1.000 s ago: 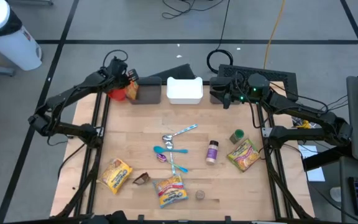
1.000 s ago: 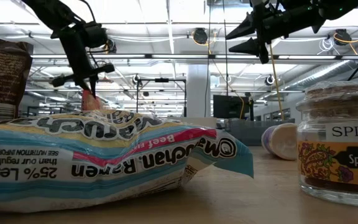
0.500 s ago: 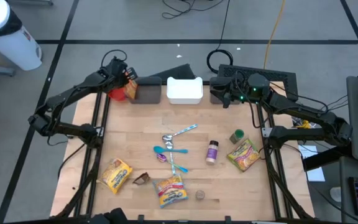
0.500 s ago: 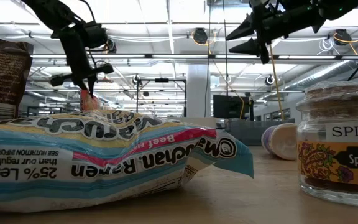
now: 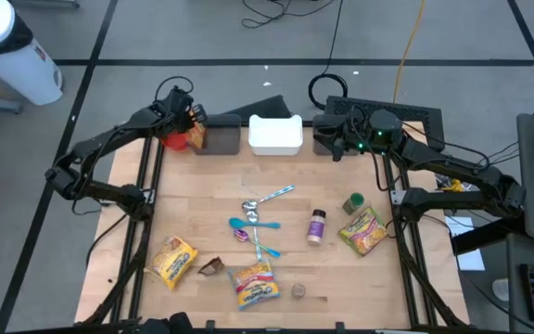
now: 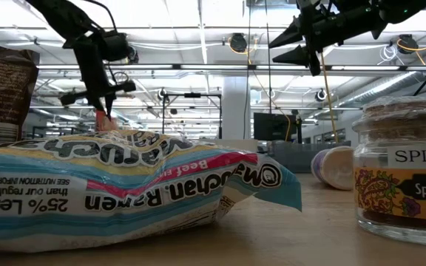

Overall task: Pick & Place Food Item
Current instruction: Put the orange noodle pack into the left black bin

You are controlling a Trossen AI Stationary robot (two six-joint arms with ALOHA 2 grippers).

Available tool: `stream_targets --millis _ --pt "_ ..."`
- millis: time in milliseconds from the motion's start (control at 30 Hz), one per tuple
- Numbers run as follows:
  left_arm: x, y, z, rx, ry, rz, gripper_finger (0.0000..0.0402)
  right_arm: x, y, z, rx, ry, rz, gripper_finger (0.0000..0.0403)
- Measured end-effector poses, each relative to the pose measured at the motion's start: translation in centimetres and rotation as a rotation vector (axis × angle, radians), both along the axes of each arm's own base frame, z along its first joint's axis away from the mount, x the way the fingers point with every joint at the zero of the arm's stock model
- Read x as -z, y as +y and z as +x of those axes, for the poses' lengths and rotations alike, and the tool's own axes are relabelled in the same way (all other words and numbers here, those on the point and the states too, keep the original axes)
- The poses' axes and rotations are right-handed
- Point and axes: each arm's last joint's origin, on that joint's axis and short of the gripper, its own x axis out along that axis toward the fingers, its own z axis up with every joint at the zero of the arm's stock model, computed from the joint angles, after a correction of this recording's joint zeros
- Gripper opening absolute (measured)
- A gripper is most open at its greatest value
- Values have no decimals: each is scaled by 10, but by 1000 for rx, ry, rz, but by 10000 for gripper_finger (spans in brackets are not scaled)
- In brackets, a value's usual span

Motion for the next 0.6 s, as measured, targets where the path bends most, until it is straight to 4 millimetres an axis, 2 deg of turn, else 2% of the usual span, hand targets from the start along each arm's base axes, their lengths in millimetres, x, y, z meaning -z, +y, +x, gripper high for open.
stream_targets --millis 600 --pt "1 0 2 5 10 1 2 0 1 0 -3 -6 18 180"
